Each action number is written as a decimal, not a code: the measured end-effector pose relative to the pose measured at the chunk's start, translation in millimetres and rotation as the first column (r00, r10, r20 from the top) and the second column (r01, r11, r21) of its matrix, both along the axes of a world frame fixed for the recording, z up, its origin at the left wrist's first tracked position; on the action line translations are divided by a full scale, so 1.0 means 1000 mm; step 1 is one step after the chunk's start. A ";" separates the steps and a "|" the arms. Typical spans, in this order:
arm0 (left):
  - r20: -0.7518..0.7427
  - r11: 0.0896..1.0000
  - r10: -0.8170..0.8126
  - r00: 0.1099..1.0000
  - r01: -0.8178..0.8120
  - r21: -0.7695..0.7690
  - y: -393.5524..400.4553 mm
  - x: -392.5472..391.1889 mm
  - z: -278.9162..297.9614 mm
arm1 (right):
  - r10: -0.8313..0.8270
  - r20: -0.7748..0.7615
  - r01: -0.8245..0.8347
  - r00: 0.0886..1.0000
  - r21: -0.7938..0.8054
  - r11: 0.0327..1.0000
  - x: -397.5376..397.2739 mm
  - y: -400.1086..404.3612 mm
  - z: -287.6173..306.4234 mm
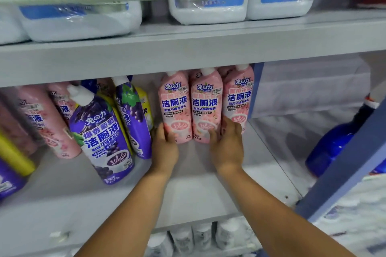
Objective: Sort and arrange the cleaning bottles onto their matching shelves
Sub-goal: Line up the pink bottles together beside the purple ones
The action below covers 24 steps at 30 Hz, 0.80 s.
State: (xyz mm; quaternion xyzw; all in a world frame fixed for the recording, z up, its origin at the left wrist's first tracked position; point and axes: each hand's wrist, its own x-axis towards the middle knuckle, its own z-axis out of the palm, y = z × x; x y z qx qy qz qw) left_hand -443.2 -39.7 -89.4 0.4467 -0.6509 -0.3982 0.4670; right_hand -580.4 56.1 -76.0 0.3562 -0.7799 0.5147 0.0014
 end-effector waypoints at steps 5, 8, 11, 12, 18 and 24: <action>0.042 0.998 0.022 0.999 -0.019 -0.067 0.003 0.000 0.000 | -0.051 0.012 0.052 0.999 -0.024 0.998 0.007 -0.007 0.001; 0.029 0.999 -0.014 0.999 0.015 -0.047 0.001 0.002 -0.006 | -0.088 0.003 0.088 0.996 -0.021 0.996 0.009 -0.011 0.001; 0.007 1.000 -0.006 1.000 0.006 -0.031 -0.003 0.001 -0.011 | -0.108 -0.038 0.108 0.993 0.001 0.994 0.009 -0.013 0.002; -0.004 0.999 -0.008 1.000 0.008 -0.036 -0.003 0.000 -0.011 | -0.115 -0.052 0.116 0.992 0.014 0.993 0.009 -0.014 0.002; -0.050 0.999 -0.010 0.999 0.007 -0.050 0.002 0.001 -0.003 | -0.100 -0.002 0.098 0.995 -0.167 0.981 -0.007 0.001 0.009; -0.070 1.000 -0.009 0.998 0.008 -0.010 0.003 -0.001 -0.004 | 0.077 0.193 -0.043 0.978 -0.175 0.984 -0.071 0.016 0.007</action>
